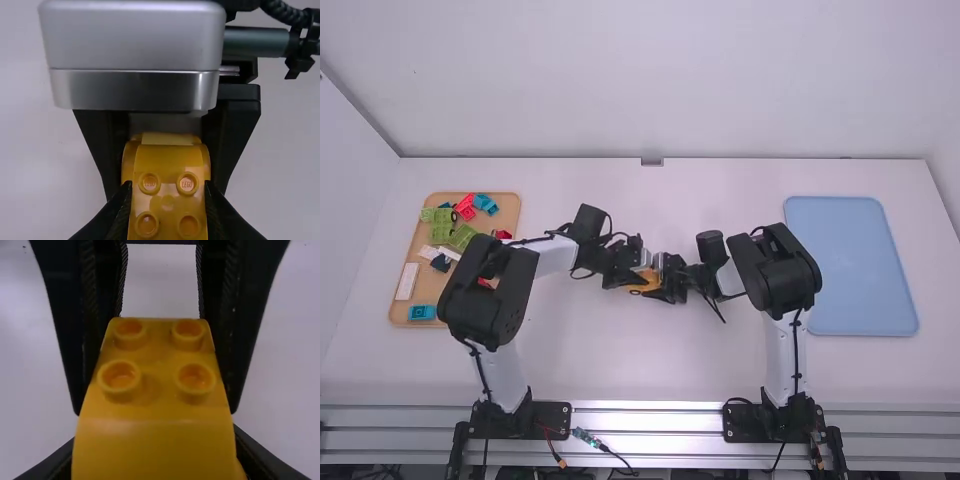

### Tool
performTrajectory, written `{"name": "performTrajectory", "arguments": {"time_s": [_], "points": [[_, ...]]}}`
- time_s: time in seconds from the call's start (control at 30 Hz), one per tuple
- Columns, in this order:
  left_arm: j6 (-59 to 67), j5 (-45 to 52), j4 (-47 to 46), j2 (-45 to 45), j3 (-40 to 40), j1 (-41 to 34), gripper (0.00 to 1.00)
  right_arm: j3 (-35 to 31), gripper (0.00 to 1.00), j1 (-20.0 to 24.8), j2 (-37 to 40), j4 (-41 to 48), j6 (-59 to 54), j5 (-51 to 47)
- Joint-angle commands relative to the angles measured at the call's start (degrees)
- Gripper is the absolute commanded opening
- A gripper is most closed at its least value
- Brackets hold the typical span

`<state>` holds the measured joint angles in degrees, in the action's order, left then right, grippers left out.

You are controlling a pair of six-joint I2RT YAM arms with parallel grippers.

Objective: Assemble lego blocks to make yellow taxi

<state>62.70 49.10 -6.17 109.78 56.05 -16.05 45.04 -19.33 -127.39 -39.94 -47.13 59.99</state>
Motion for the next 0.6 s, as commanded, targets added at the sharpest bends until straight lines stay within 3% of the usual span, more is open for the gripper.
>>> {"name": "performTrajectory", "arguments": {"time_s": [0.0, 0.17, 0.57], "points": [[-0.4, -0.5, -1.3, 0.6, -1.1, 0.5, 0.02, -0.1, 0.50, -0.2, -1.1, 0.3, -2.4, -1.3], [-0.6, -0.5, -1.9, 0.6, -1.5, 0.0, 0.02, 0.0, 0.50, -0.2, -1.1, 0.3, -2.4, -1.3], [-7.4, -0.6, 7.6, 0.7, -7.5, -0.1, 0.02, 0.0, 0.50, -0.2, -1.1, 0.2, -1.8, -1.3]]}}
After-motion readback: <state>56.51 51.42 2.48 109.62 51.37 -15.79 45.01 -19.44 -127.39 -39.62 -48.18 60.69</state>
